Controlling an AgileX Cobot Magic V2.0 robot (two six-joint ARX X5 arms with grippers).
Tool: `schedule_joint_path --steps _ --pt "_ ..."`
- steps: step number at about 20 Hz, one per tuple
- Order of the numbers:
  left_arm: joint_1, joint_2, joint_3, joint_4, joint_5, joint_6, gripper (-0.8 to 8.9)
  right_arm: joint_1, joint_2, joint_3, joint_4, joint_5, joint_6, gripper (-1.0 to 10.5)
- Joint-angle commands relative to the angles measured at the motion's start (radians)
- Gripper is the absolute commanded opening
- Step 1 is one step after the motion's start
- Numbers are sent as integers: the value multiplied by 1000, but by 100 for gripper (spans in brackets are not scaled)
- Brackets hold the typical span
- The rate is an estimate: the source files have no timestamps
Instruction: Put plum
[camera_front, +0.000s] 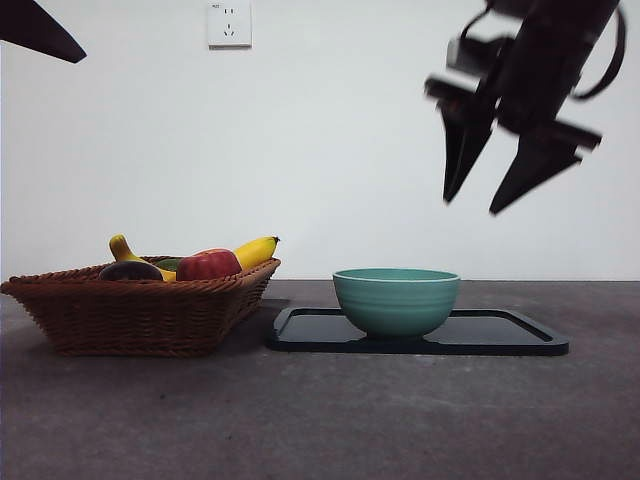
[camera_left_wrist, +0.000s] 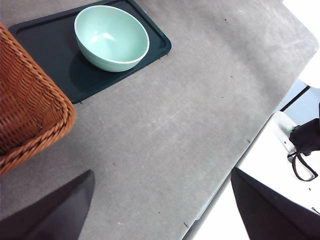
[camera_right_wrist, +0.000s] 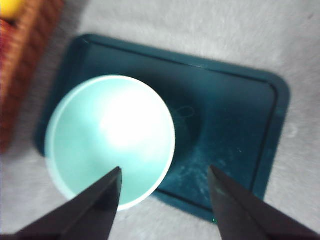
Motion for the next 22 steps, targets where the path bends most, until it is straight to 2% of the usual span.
schedule_joint_path --steps 1,10,17,22 --pt "-4 6 12 3 5 13 428 4 70 23 32 -2 -16 275" --pt "-4 6 12 3 5 13 428 13 217 23 118 -10 -15 272" --pt "-4 6 12 -3 5 13 428 19 247 23 160 -11 -15 26" --pt "-4 6 12 -10 5 13 428 18 233 23 192 -6 -8 12"
